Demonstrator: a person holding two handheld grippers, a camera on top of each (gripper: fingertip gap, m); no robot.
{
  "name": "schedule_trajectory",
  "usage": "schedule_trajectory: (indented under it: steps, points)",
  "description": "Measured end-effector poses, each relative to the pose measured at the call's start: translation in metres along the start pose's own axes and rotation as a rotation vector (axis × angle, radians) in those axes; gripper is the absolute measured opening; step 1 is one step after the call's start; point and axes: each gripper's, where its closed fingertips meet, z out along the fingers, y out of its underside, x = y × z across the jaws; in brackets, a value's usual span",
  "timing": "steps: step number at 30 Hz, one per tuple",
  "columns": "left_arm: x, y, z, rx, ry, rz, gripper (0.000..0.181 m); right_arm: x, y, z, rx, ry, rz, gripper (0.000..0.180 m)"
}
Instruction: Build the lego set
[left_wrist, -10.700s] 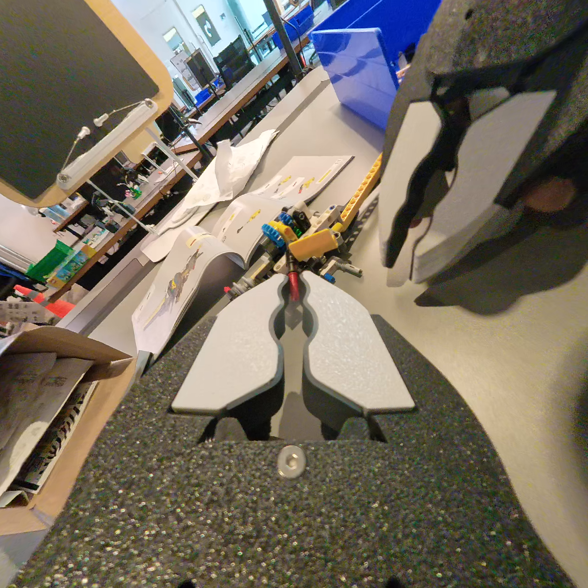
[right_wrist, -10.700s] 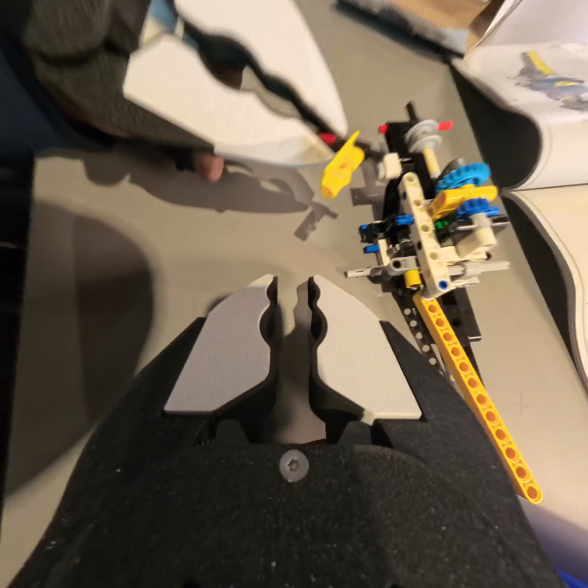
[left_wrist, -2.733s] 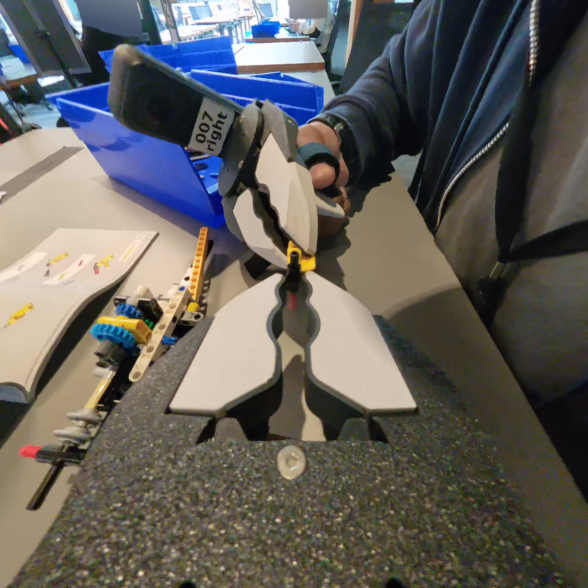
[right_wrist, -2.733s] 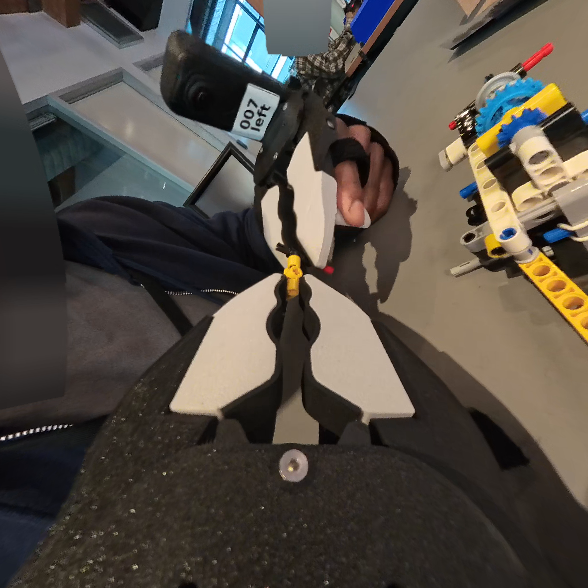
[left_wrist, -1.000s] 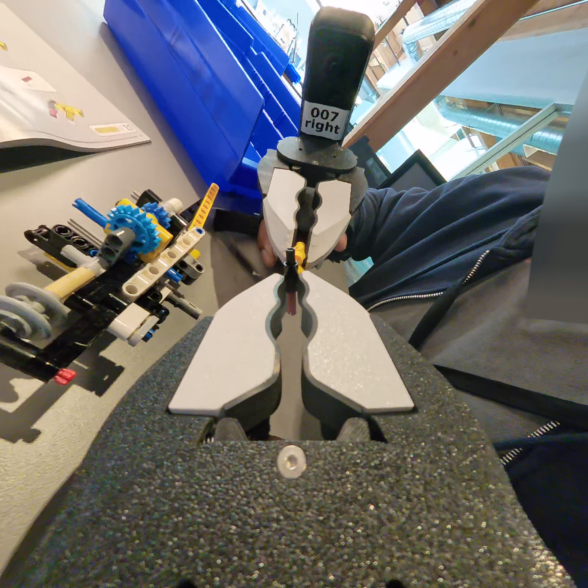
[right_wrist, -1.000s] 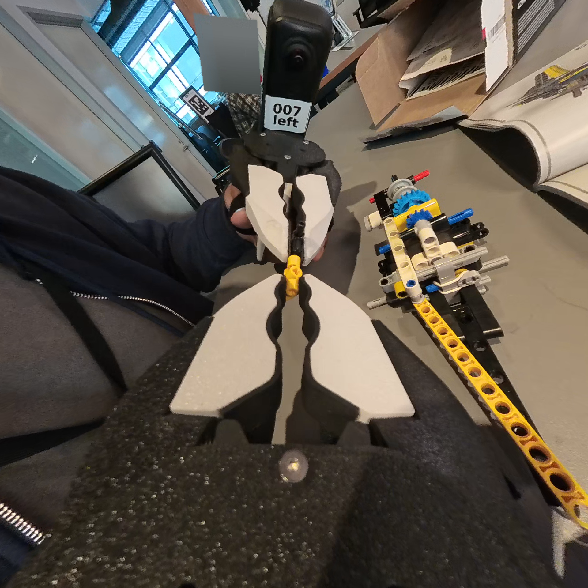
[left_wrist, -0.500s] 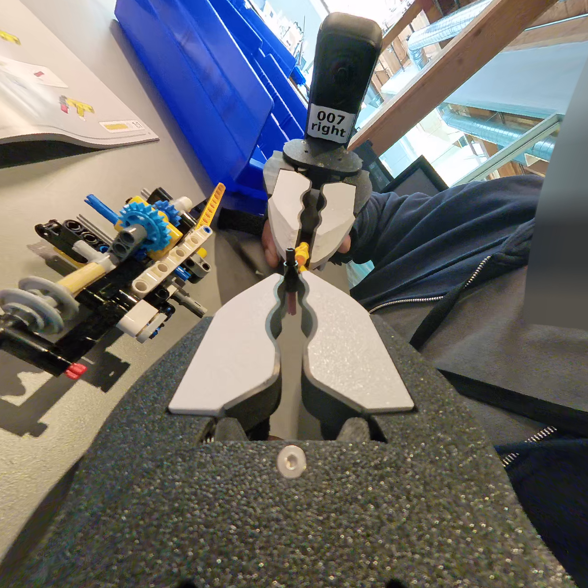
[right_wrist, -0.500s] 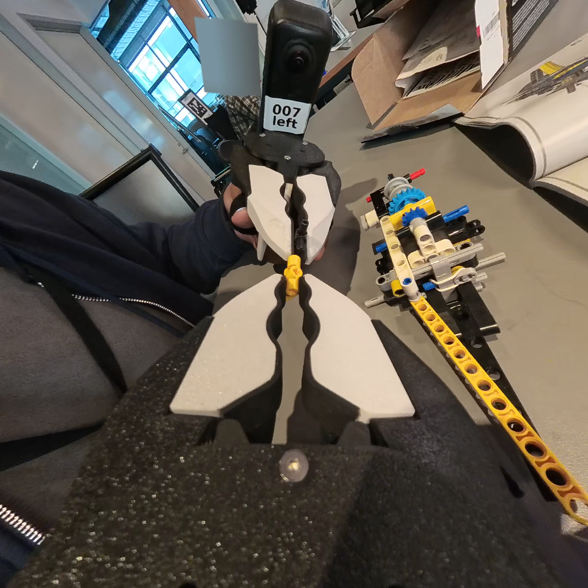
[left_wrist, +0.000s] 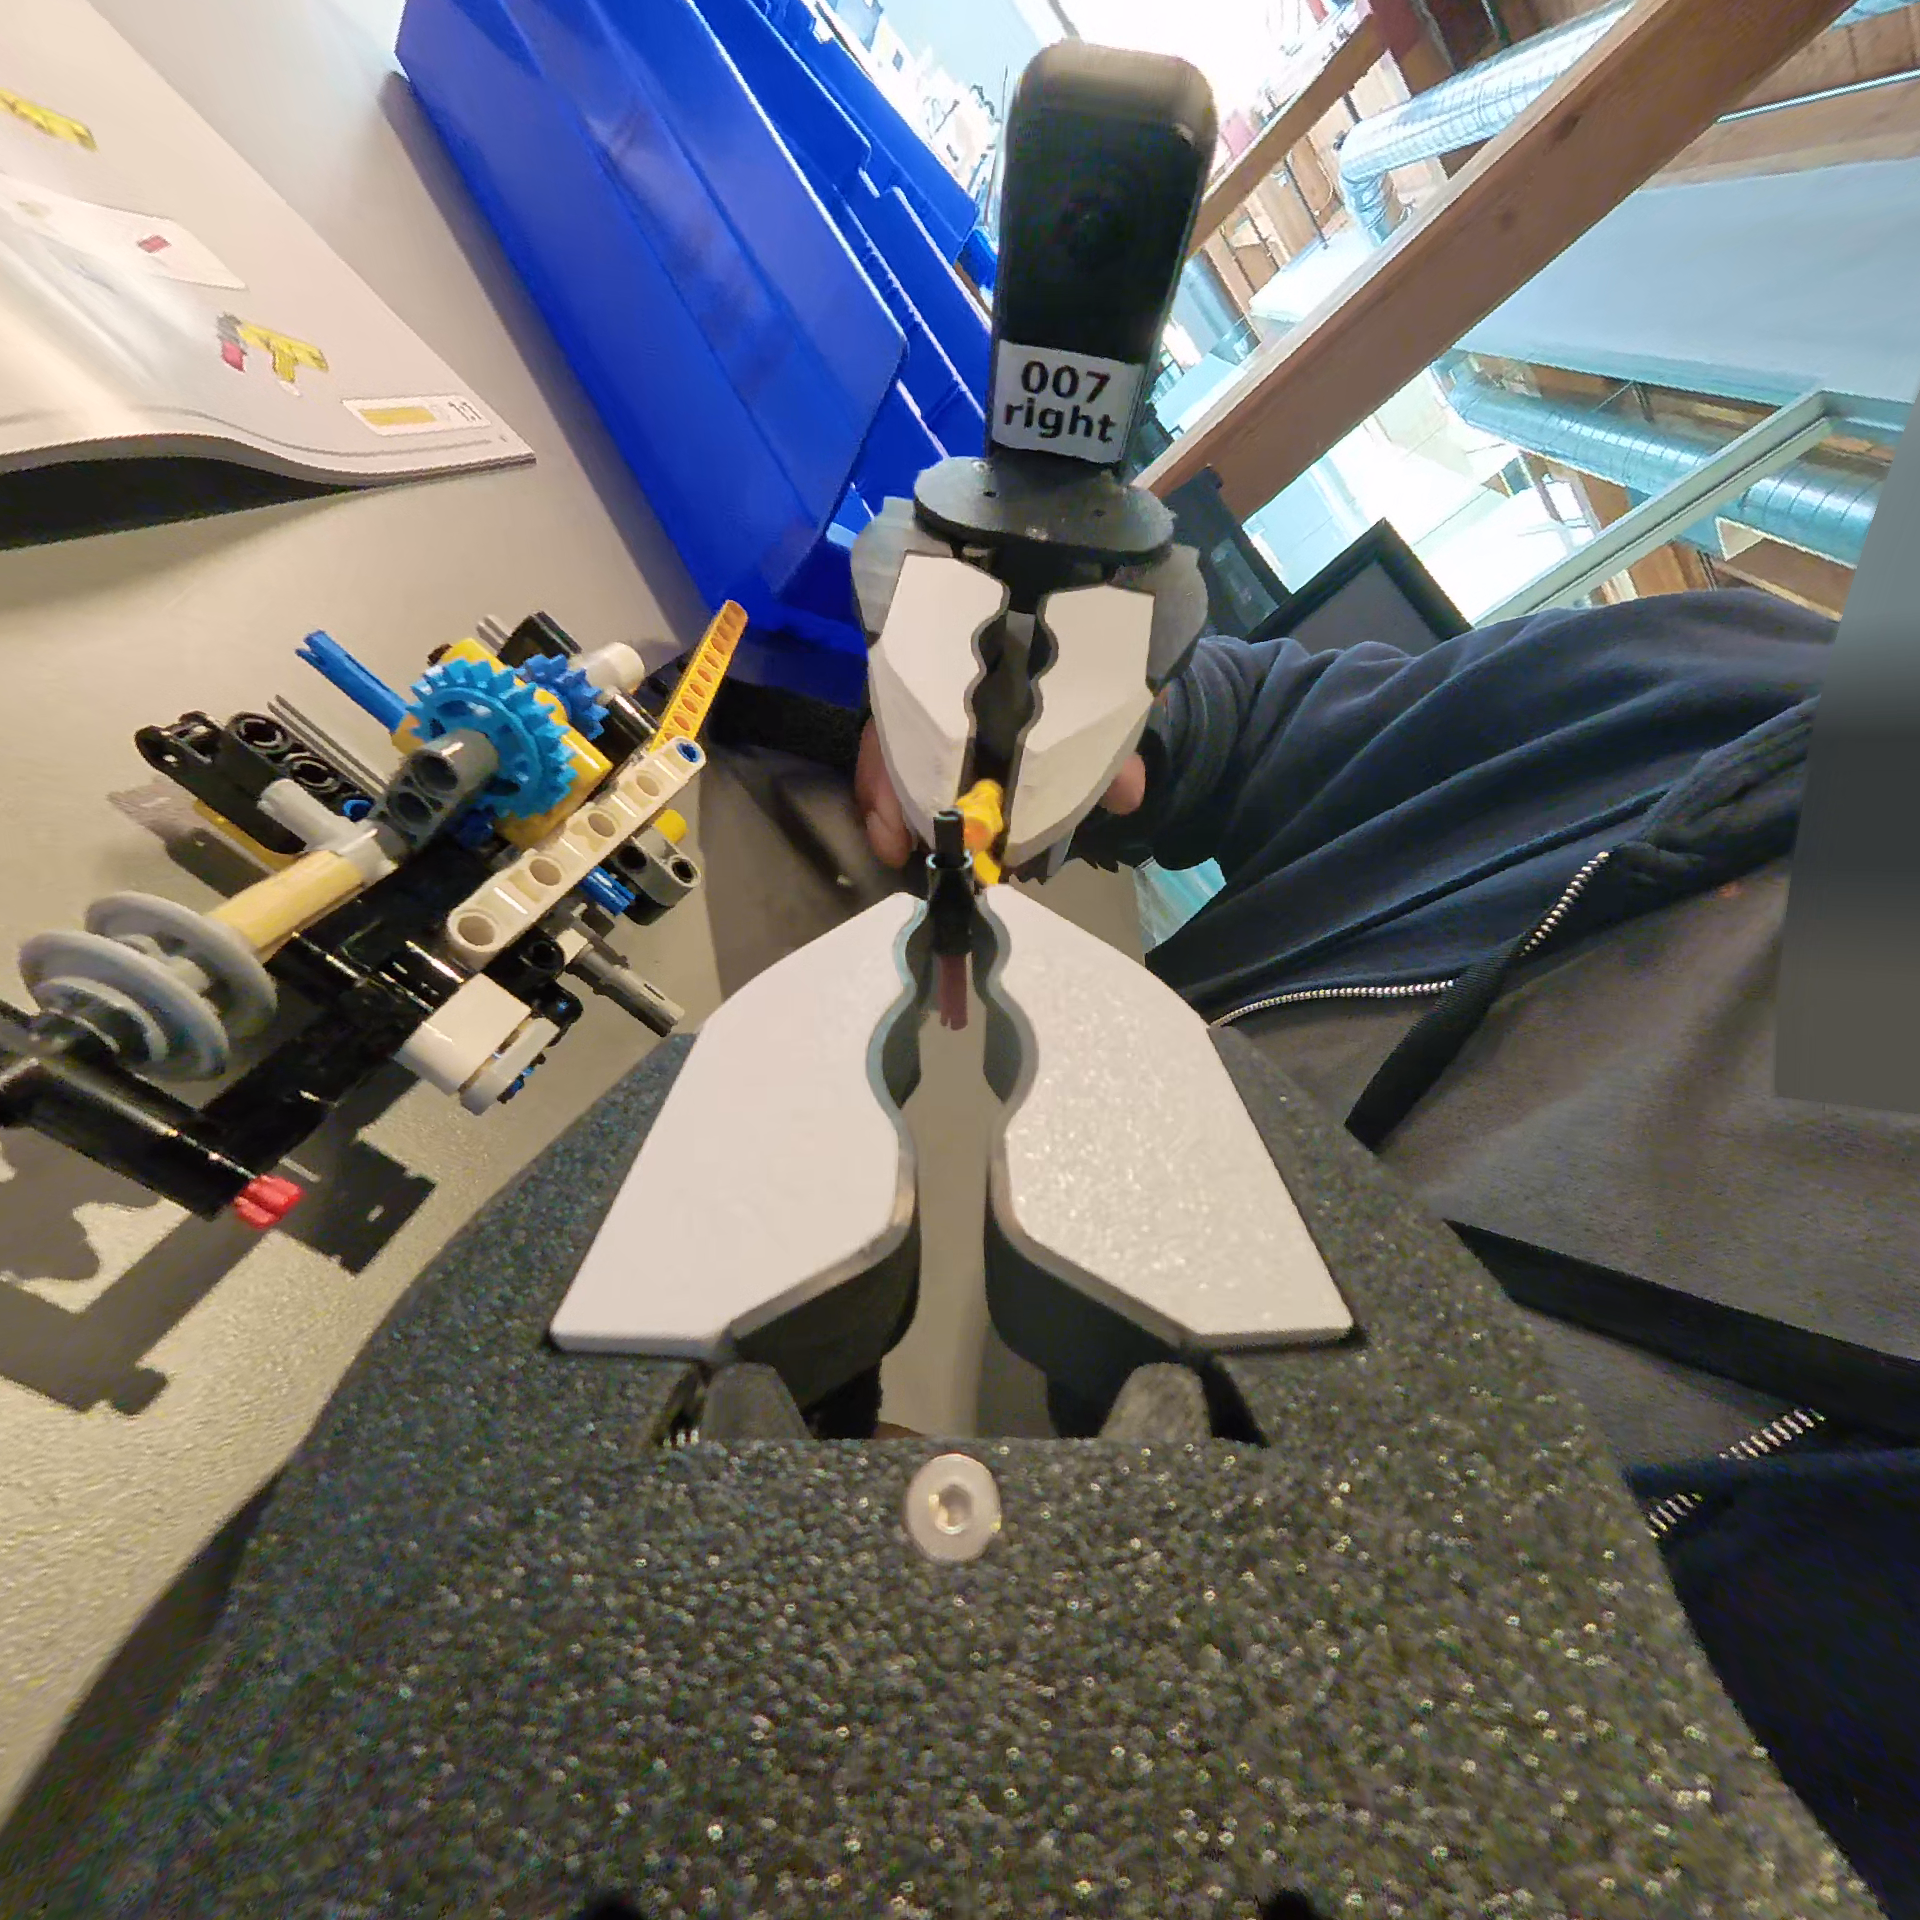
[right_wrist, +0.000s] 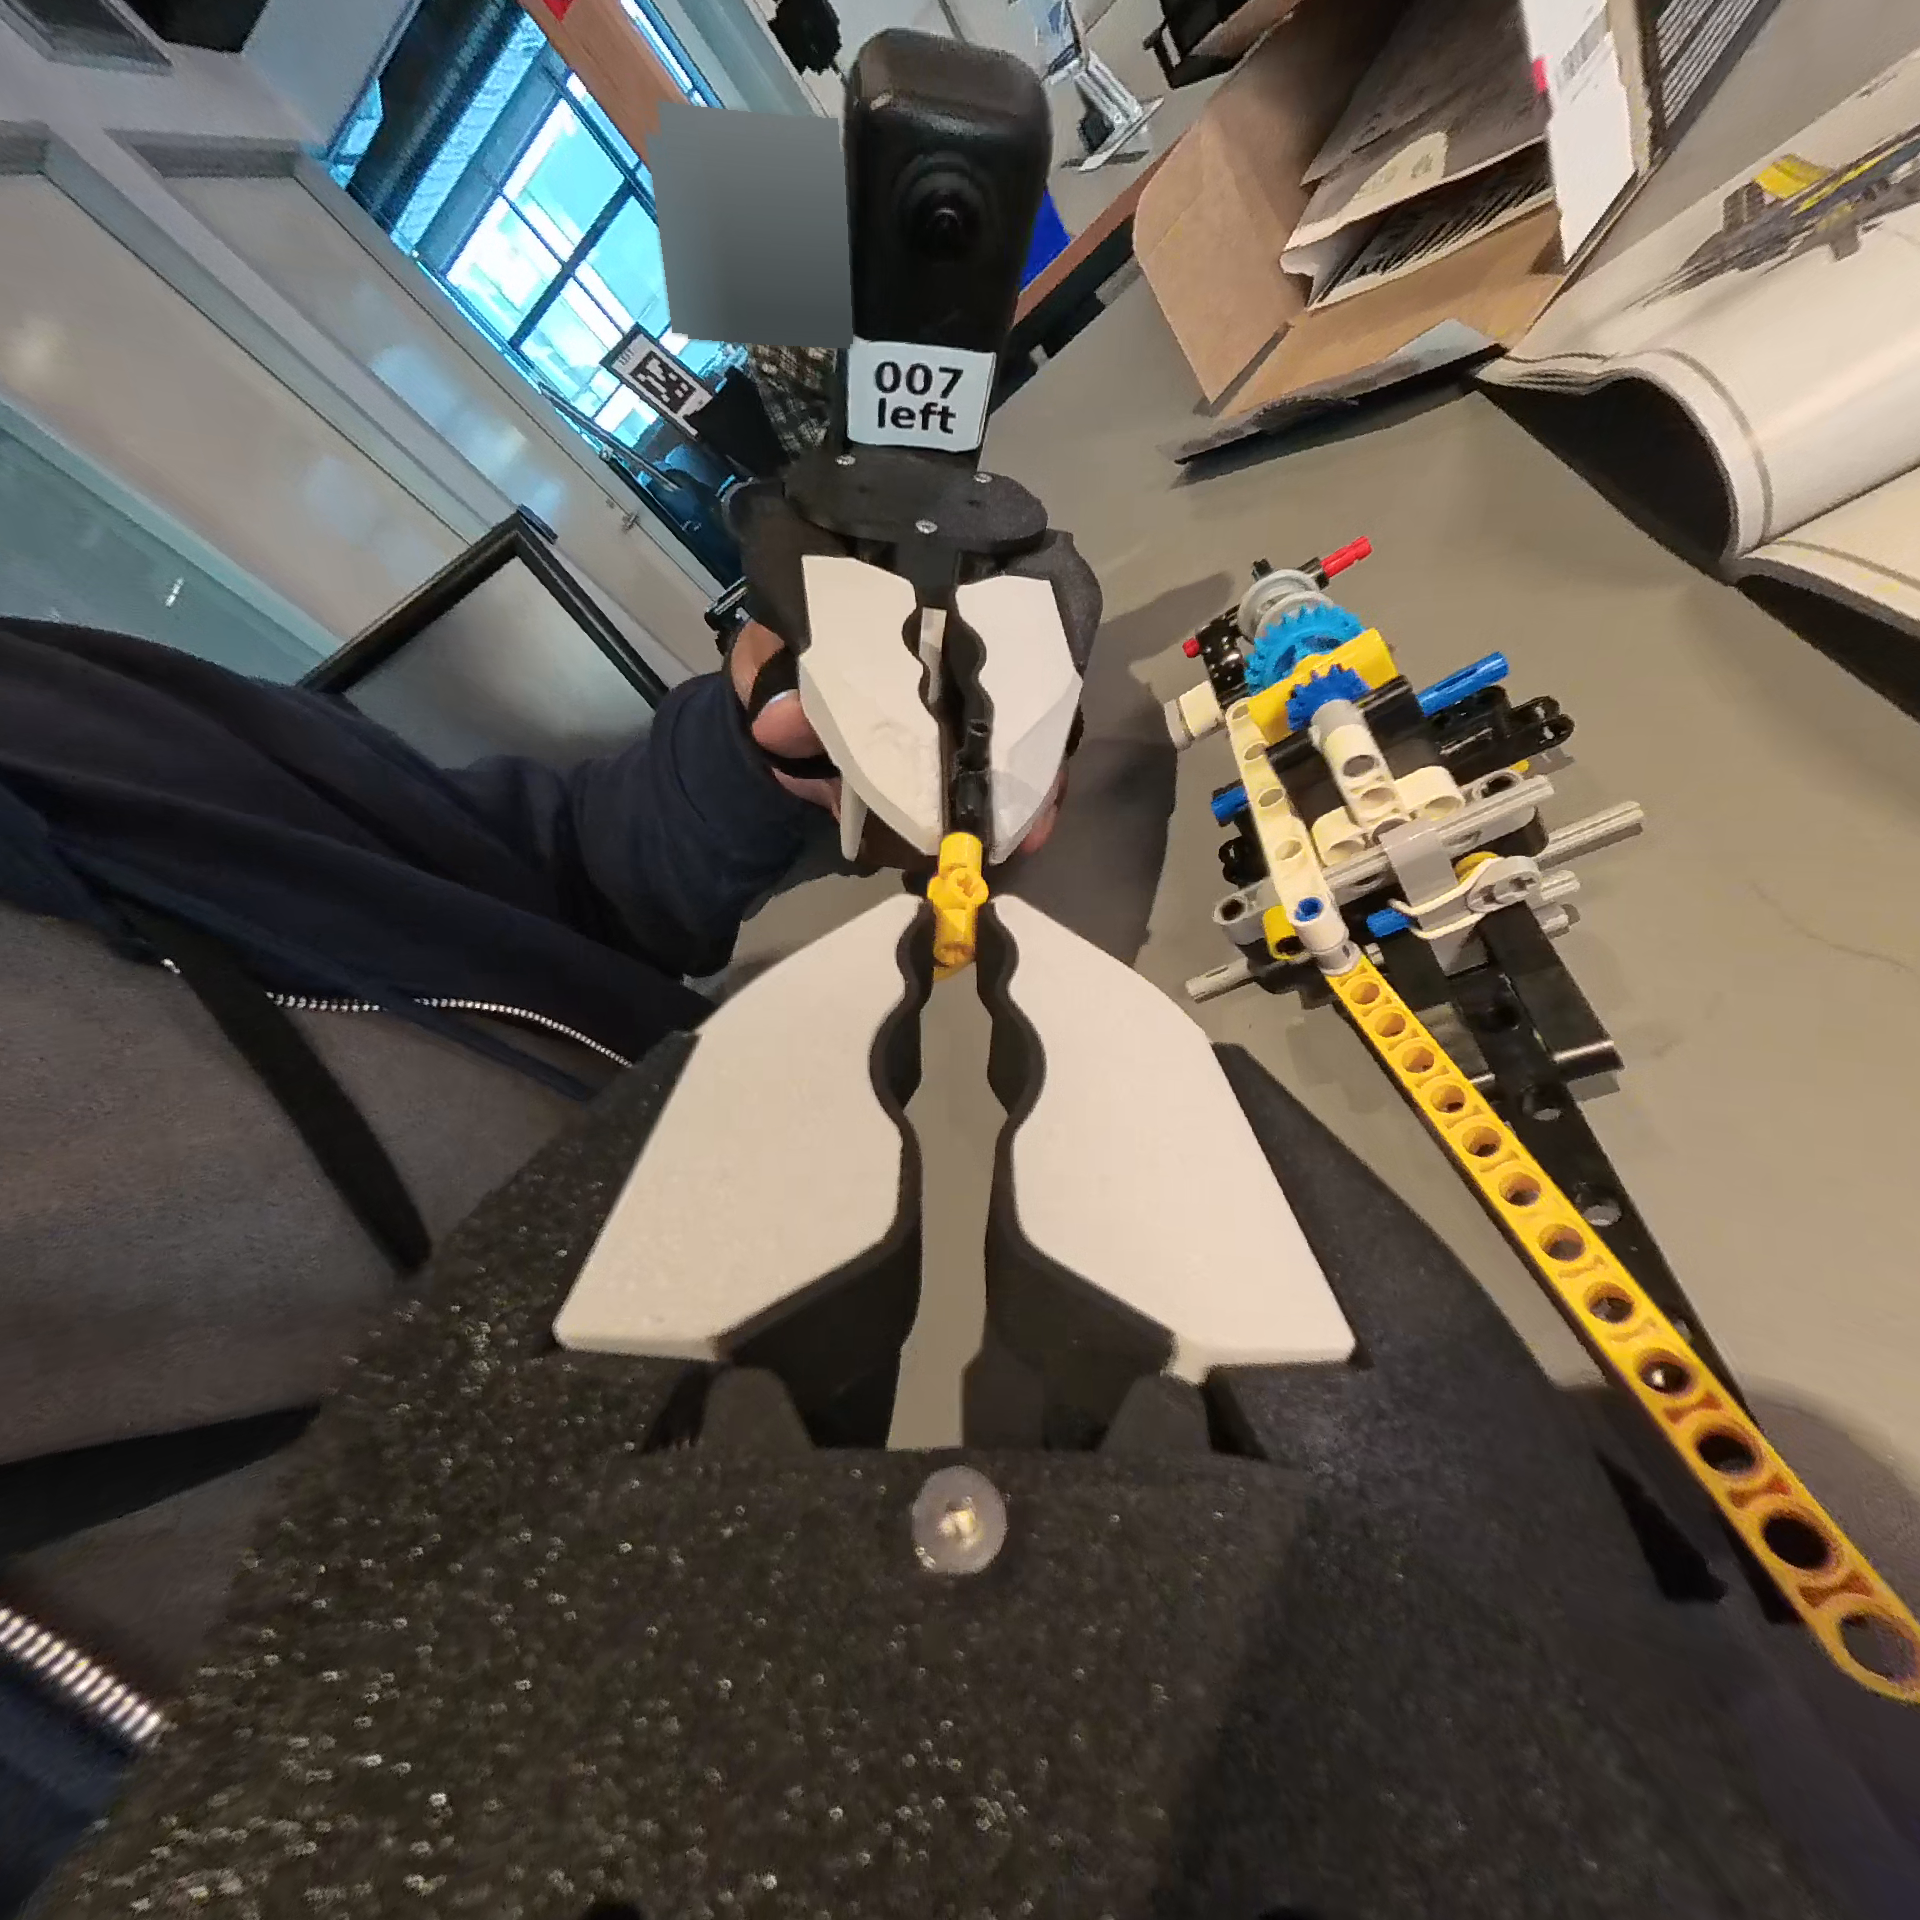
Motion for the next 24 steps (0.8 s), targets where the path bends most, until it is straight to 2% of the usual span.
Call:
schedule_trajectory:
  steps: [12,24]
  points:
    - [0.0020,0.0012,0.0005,-0.005,0.006,0.015,0.007,-0.0017,0.0039,0.0032,-0.019,0.022,-0.053,0.008]
    - [0.0043,0.0028,0.0014,-0.016,0.014,0.028,0.007,0.0016,0.0030,0.0020,-0.016,0.120,-0.244,0.008]
